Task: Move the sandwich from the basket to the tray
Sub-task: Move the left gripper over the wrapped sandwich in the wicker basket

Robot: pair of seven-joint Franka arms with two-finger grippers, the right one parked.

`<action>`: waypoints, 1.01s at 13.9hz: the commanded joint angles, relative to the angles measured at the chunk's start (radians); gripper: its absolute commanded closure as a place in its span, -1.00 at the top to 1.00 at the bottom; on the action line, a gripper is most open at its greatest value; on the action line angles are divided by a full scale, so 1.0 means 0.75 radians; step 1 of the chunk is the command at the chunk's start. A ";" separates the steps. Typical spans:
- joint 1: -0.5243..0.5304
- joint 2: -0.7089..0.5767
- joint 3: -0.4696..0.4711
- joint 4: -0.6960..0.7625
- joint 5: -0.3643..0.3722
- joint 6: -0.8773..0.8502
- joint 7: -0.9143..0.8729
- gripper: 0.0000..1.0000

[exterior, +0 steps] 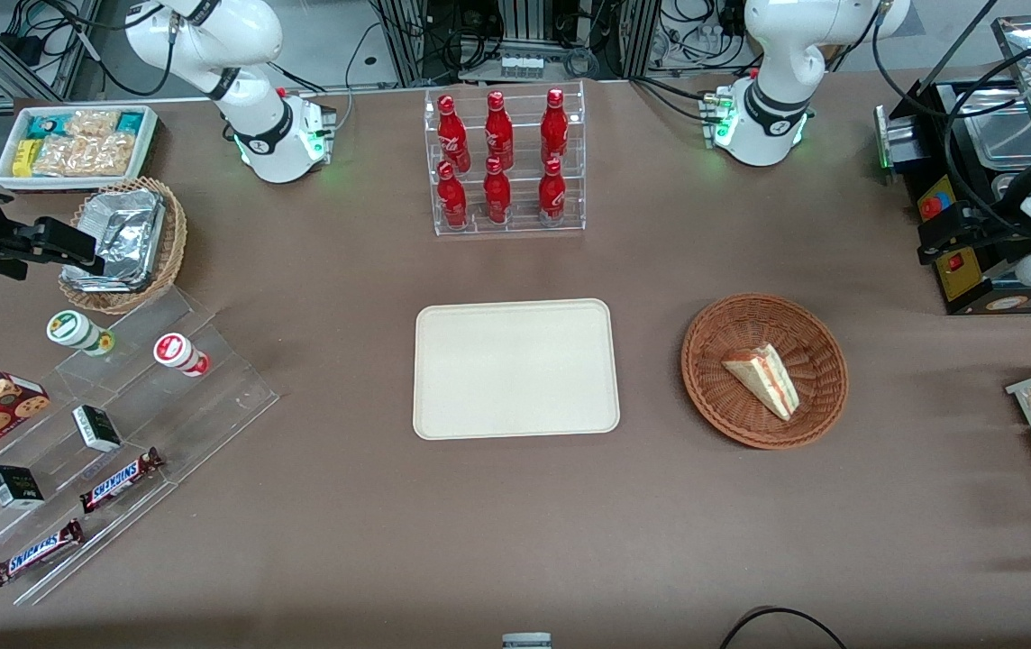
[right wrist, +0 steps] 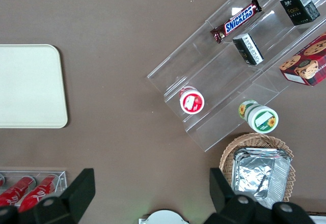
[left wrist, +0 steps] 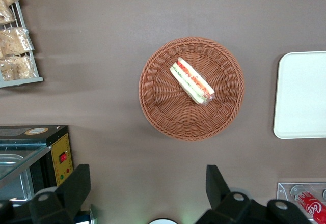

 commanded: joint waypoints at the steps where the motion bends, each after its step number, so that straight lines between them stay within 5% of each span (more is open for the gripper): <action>1: 0.012 0.004 -0.015 0.030 -0.017 -0.029 0.005 1.00; 6: 0.009 0.065 -0.019 -0.051 -0.017 0.085 0.003 1.00; 14: -0.001 0.090 -0.083 -0.673 -0.007 0.919 -0.455 1.00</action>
